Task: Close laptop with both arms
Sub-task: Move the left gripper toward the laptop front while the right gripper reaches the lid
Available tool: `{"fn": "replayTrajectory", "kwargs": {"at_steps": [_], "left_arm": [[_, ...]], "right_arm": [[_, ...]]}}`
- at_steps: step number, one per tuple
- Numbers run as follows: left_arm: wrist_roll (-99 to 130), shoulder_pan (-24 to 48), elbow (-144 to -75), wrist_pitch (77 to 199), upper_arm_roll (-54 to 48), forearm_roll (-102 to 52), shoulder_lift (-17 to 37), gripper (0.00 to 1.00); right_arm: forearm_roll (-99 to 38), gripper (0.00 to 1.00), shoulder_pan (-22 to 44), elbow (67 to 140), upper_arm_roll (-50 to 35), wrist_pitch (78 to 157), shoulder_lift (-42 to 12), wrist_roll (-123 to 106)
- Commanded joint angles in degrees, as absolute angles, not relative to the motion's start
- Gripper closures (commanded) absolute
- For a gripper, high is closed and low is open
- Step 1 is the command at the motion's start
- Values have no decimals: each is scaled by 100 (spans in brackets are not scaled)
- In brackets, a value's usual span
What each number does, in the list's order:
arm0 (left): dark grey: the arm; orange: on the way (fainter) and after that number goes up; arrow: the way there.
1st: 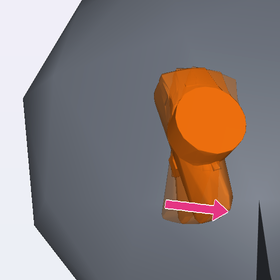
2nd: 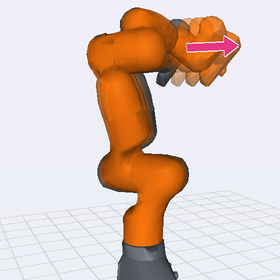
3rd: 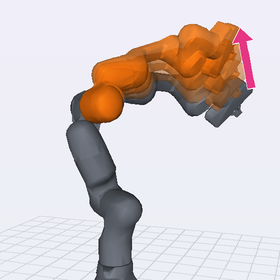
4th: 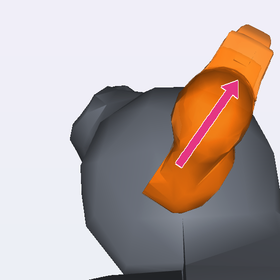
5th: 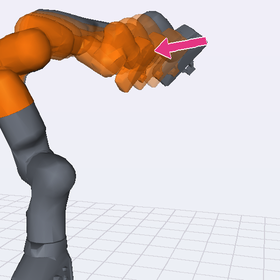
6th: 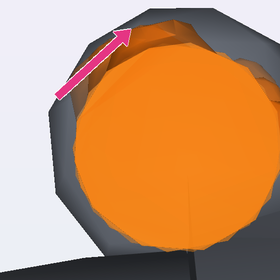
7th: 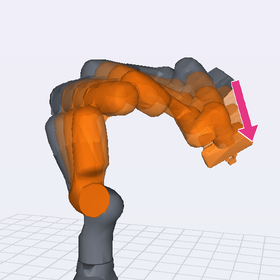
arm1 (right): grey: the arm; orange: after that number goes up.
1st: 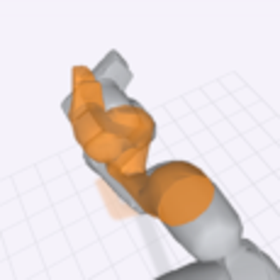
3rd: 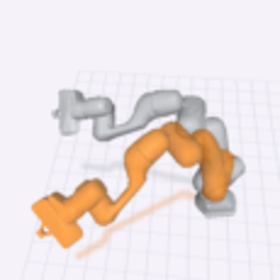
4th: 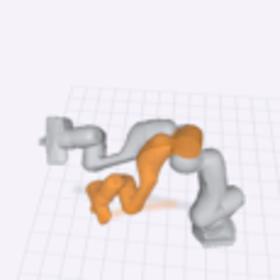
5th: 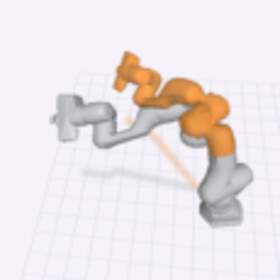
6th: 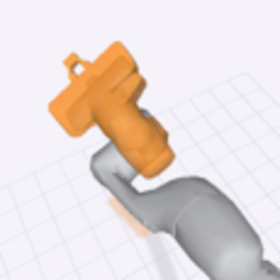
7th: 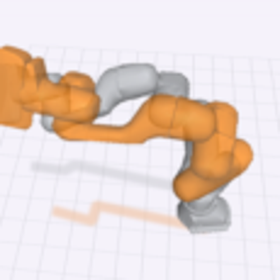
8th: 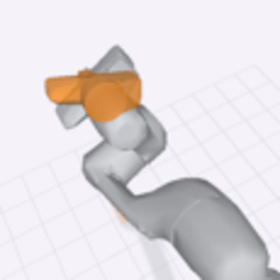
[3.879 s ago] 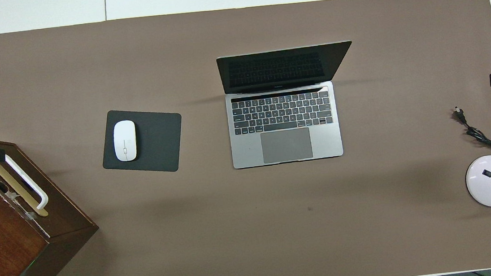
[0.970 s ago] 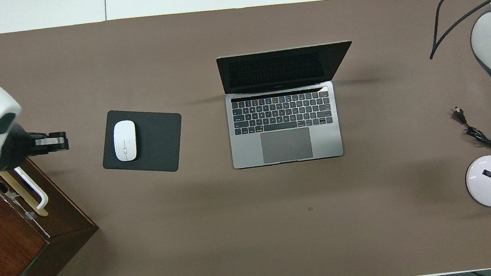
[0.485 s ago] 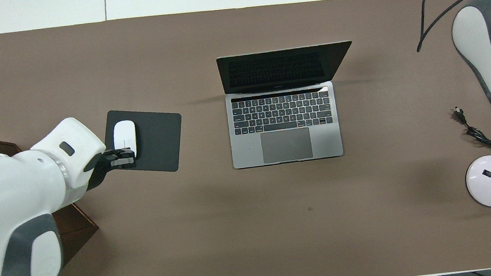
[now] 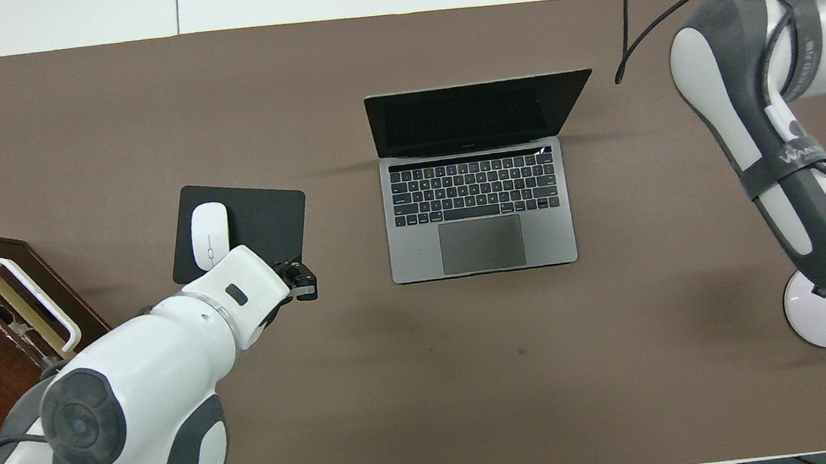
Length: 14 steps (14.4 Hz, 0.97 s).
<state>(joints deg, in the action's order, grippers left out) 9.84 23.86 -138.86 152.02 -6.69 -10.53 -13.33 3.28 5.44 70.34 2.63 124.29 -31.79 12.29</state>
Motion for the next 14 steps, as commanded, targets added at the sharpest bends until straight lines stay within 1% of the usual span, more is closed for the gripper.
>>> {"fn": "replayTrajectory", "kwargs": {"at_steps": [1,5,14], "left_arm": [[1054,2794,-14088,16273,-589,-1178,-881,100],[1195,3198,-14106,17444,-589,-1178,-230,100],[1187,3603,-14072,18711,-589,-1151,667,100]], "right_arm": [[352,100,729,6803,246,12191,-3278,1643],[360,100,922,6794,246,12208,-3270,1740],[325,100,1607,6811,237,12182,-3191,2039]]}}
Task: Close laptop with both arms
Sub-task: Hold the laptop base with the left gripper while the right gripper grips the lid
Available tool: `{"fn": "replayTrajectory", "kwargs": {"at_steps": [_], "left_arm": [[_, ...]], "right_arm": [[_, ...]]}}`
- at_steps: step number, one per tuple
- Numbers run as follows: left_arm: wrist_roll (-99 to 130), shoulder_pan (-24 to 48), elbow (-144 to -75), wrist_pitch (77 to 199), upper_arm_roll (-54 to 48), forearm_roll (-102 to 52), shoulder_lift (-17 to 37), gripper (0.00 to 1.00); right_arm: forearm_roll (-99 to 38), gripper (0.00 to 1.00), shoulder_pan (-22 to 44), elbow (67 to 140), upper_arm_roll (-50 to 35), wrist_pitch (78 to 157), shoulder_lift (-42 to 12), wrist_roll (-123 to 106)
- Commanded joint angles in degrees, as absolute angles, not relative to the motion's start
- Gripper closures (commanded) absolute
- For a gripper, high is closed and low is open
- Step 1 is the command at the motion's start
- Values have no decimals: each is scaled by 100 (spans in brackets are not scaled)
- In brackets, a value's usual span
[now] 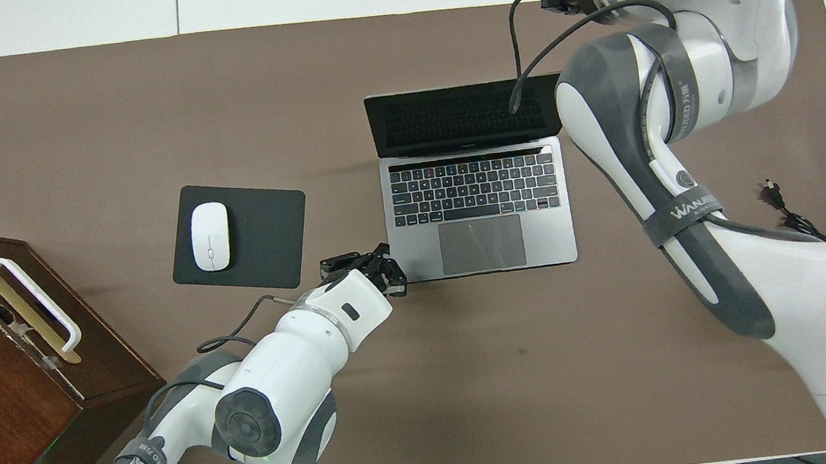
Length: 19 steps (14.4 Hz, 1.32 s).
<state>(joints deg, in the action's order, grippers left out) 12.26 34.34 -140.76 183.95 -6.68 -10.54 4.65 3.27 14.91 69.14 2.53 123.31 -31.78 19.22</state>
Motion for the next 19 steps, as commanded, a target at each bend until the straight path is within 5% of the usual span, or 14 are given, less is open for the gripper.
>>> {"fn": "replayTrajectory", "kwargs": {"at_steps": [1,19], "left_arm": [[1178,3656,-14063,18825,-589,-1143,755,100],[625,3858,-14054,19758,-580,-1081,1723,100]], "right_arm": [[316,100,1634,6812,237,12164,-3173,2039],[0,100,2092,7075,185,12015,-3234,2039]]}}
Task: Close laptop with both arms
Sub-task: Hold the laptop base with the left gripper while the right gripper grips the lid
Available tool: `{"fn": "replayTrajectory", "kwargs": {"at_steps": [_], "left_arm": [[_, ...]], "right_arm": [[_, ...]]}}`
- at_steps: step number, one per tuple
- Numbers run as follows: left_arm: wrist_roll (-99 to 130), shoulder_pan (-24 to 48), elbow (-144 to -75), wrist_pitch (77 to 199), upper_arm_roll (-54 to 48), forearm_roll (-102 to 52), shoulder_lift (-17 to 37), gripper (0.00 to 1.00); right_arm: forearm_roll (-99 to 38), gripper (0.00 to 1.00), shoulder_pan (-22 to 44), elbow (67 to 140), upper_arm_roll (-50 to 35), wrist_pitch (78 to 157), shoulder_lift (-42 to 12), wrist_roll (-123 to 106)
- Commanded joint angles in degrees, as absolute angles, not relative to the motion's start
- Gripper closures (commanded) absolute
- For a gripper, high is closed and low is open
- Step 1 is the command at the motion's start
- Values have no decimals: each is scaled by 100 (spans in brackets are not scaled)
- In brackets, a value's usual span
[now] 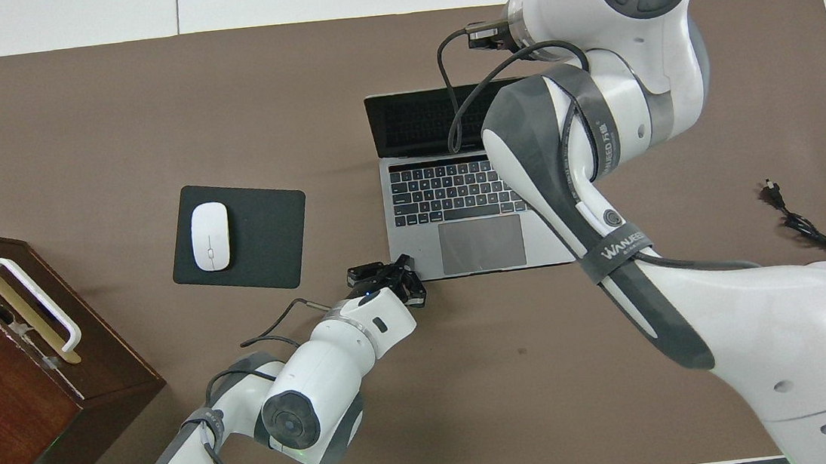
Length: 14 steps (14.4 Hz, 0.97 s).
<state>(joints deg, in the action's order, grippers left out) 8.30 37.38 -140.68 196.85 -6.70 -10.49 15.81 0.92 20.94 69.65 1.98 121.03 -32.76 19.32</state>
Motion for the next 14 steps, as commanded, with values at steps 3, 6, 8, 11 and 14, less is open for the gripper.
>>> {"fn": "replayTrajectory", "kwargs": {"at_steps": [3,6,8,11,14], "left_arm": [[248,3815,-14062,19740,-571,-1072,1784,100],[-131,3779,-14098,19723,-571,-1072,1881,100],[-290,3753,-14106,19723,-571,-1072,1925,100],[-457,3753,-14141,19723,-571,-1072,1934,100],[-492,3753,-14150,19723,-571,-1072,1969,100]], "right_arm": [[-166,100,2092,7172,176,11778,-3234,2039],[-386,100,2083,7172,176,11453,-3217,2048],[-675,100,2066,7172,176,11216,-3199,2048],[-773,100,2004,7181,176,10847,-3173,2048],[-852,100,1960,7268,167,10644,-3164,2039]]}}
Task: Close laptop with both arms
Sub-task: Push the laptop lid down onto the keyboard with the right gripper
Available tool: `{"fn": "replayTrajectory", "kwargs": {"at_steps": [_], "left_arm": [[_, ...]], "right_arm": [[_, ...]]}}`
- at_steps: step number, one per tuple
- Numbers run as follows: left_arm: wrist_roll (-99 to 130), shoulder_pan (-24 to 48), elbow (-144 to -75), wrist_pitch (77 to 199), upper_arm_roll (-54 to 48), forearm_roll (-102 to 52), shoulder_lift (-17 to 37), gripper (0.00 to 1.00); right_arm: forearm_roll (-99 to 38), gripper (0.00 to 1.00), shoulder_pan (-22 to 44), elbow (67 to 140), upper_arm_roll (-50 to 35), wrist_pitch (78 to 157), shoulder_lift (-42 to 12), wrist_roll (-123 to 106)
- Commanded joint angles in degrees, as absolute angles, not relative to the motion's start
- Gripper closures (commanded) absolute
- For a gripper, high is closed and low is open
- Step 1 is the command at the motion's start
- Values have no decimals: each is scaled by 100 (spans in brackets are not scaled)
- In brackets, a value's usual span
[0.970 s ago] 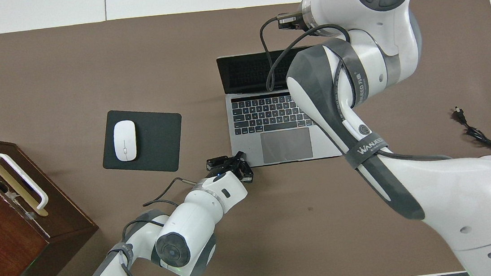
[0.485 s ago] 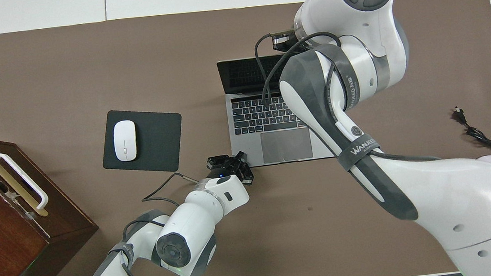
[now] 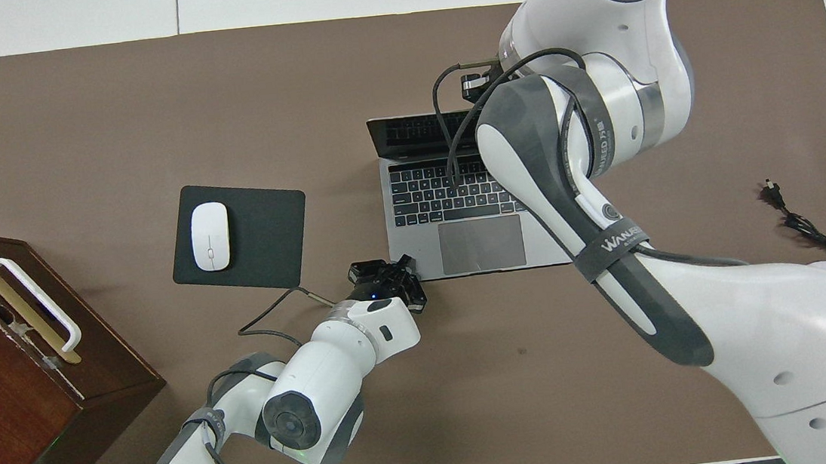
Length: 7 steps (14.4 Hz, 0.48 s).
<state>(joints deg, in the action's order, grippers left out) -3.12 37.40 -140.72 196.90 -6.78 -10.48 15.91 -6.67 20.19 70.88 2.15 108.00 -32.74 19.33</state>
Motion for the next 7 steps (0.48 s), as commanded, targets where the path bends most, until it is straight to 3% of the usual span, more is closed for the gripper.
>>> {"fn": "replayTrajectory", "kwargs": {"at_steps": [1,7], "left_arm": [[-501,3753,-14159,19723,-571,-1072,1995,100],[-624,3744,-14159,19723,-571,-1072,2039,100]], "right_arm": [[-887,100,1977,7399,167,10644,-3112,2039],[-1099,100,1995,7971,176,10661,-3076,2048]]}}
